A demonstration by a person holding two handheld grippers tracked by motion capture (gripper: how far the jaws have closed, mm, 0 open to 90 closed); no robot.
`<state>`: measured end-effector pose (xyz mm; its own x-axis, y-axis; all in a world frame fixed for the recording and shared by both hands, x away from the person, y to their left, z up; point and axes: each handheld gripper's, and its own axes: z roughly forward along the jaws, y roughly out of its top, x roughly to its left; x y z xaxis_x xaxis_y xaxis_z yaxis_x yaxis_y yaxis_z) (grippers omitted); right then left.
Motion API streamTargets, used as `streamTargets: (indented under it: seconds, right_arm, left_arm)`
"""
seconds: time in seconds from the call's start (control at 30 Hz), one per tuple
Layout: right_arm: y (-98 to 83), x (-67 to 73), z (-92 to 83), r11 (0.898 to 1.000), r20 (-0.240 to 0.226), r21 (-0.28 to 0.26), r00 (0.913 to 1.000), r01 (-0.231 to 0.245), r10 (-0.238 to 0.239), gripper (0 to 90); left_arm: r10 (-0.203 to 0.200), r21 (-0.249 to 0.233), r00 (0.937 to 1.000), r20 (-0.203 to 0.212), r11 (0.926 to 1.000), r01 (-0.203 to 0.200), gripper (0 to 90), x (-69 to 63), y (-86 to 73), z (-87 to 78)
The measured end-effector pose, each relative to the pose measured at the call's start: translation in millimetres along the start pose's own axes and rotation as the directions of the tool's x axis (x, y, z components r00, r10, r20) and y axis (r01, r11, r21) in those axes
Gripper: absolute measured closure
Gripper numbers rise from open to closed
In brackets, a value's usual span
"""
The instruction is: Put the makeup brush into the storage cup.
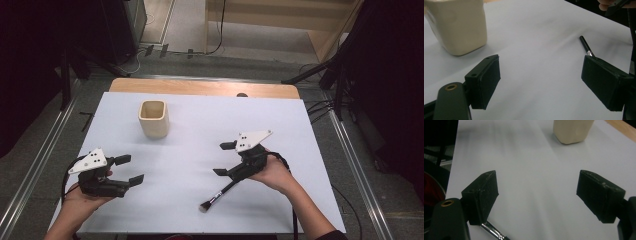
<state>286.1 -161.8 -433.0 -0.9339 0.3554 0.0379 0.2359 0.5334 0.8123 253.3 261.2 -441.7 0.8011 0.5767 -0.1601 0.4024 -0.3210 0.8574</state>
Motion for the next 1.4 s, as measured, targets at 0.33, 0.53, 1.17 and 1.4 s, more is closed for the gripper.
streamTargets:
  seconds: [0.33,0.53,1.17,1.4]
  right_arm:
    - [12.4,-0.3,1.8,0.981,-0.069,0.18,0.9959,0.07,-0.058,18.2]
    - [17.6,-0.4,0.7,0.959,-0.097,0.254,0.9901,0.124,-0.102,18.3]
    - [25.3,-0.4,2.5,0.874,-0.229,0.383,0.9473,0.299,-0.224,20.5]
    - [27.4,0.8,6.5,0.845,-0.262,0.407,0.9308,0.346,-0.255,21.5]
  left_arm:
    - [0.002,0.003,1.0,0.002,1.0,-0.002,16.3,-0.9,0.2,0.7]
    - [0.0,0.004,1.0,0.007,1.0,0.0,16.4,-1.0,-0.2,0.3]
    - [-0.013,0.044,0.9998,0.016,0.9989,0.012,16.3,-0.3,-1.6,3.7]
    - [-0.015,0.059,0.9998,0.012,0.9982,0.014,16.3,-0.2,-2.3,4.9]
